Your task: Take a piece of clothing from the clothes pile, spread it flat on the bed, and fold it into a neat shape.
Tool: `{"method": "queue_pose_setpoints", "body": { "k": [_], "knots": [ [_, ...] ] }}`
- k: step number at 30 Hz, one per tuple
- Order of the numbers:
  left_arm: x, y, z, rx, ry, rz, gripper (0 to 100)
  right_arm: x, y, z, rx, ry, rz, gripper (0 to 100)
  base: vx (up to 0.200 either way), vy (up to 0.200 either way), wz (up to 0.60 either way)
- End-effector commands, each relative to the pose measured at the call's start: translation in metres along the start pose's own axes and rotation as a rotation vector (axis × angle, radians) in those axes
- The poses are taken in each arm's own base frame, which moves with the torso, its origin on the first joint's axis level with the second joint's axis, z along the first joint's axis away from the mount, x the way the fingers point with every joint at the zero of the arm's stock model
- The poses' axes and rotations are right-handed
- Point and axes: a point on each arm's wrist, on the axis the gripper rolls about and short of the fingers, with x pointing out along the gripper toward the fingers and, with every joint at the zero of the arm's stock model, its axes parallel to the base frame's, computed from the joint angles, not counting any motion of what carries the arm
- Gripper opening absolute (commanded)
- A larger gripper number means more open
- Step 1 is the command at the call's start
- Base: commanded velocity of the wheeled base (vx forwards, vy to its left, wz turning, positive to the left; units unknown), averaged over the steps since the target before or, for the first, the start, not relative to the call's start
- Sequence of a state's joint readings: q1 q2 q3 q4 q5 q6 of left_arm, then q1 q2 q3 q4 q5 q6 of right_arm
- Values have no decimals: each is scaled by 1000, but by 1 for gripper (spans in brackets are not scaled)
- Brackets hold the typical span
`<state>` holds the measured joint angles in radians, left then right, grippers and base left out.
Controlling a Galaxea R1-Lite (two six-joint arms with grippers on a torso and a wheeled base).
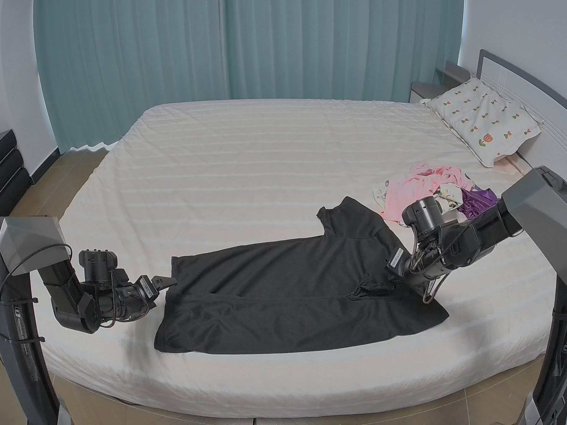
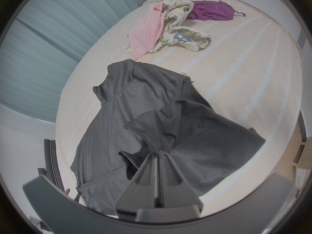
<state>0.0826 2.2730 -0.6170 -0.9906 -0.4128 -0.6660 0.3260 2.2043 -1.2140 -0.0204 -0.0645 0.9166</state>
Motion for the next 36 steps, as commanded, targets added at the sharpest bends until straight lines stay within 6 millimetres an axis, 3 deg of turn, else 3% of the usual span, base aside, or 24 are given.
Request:
{"method": "queue_pose_setpoints", "body": {
  "k": [1,10,11,15,20,27,30,36],
  "knots": [
    [0,0,0,-2,0,0,100,-18,-16,-28,-31,-29,-19,0,0,0,0],
    [0,0,0,-2,0,0,100,-13,-56,-66,-15,9,-77,0,0,0,0],
    [0,0,0,-2,0,0,100,-13,-59,-69,-17,15,-85,100,0,0,0],
    [0,0,0,-2,0,0,100,-17,-70,-80,-32,38,-114,100,0,0,0],
    [0,0,0,-2,0,0,100,-28,-72,-78,-26,8,-108,100,0,0,0],
    [0,0,0,-2,0,0,100,-48,-53,-62,-15,-72,-11,100,0,0,0],
    [0,0,0,-2,0,0,100,-45,-44,-59,-22,-80,6,100,0,0,0],
    [0,0,0,-2,0,0,100,-16,-32,-62,-107,-71,-49,100,0,0,0]
  ]
}}
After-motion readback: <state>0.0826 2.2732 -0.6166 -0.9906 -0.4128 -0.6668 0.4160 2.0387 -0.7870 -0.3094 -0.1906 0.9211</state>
